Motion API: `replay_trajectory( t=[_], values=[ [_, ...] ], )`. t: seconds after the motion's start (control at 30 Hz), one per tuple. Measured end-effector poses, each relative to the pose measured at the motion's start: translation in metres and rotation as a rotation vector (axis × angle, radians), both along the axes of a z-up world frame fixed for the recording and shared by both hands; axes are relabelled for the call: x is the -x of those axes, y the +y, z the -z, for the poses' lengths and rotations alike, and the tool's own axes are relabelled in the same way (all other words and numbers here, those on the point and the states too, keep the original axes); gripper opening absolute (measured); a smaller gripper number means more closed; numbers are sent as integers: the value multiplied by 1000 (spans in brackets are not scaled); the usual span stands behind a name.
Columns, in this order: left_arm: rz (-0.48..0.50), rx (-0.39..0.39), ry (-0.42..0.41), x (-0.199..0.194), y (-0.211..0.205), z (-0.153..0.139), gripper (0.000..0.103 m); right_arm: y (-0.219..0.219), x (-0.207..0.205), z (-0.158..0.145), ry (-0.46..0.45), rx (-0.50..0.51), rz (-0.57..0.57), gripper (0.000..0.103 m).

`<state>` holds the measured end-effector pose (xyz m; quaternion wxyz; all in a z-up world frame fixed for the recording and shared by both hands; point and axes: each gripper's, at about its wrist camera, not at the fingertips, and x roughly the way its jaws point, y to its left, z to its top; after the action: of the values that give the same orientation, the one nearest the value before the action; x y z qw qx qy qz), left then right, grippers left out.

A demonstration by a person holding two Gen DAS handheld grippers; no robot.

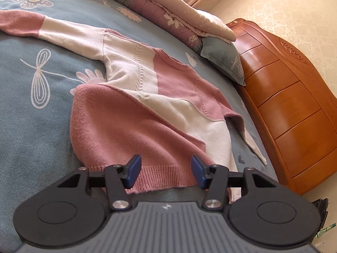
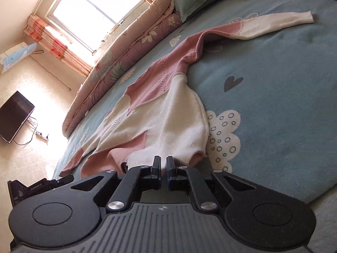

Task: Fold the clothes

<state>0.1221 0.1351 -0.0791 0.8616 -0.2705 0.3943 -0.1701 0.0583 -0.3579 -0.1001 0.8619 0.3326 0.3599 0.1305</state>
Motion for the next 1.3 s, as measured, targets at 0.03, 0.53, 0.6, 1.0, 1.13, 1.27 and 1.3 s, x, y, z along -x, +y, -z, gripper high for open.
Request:
replay_trajectory(
  t=[0.03,0.53,0.6,1.0,1.13,1.27,1.3],
  values=[
    [0,-2,2,0,-1,0,53,-2,1,2,7,10,12,11],
    [-191,18,65,-14,57,15,62,1,-32,12,20,50,-40,56],
    [-219,17,78,-20,68,24,62,-4,-32,18,28,42,-30,58],
    [-153,241,87,-72,91,69,68,-41,-94,49,71,-125,-63,74],
    [-147,285,79,-83,94,73,68,-44,-115,55,72,-183,-76,74],
    [-89,366,104,-93,85,78,68,-37,-134,56,83,-212,-119,80],
    [-65,382,114,-95,80,79,68,-34,-137,55,85,-214,-129,81]
  ],
)
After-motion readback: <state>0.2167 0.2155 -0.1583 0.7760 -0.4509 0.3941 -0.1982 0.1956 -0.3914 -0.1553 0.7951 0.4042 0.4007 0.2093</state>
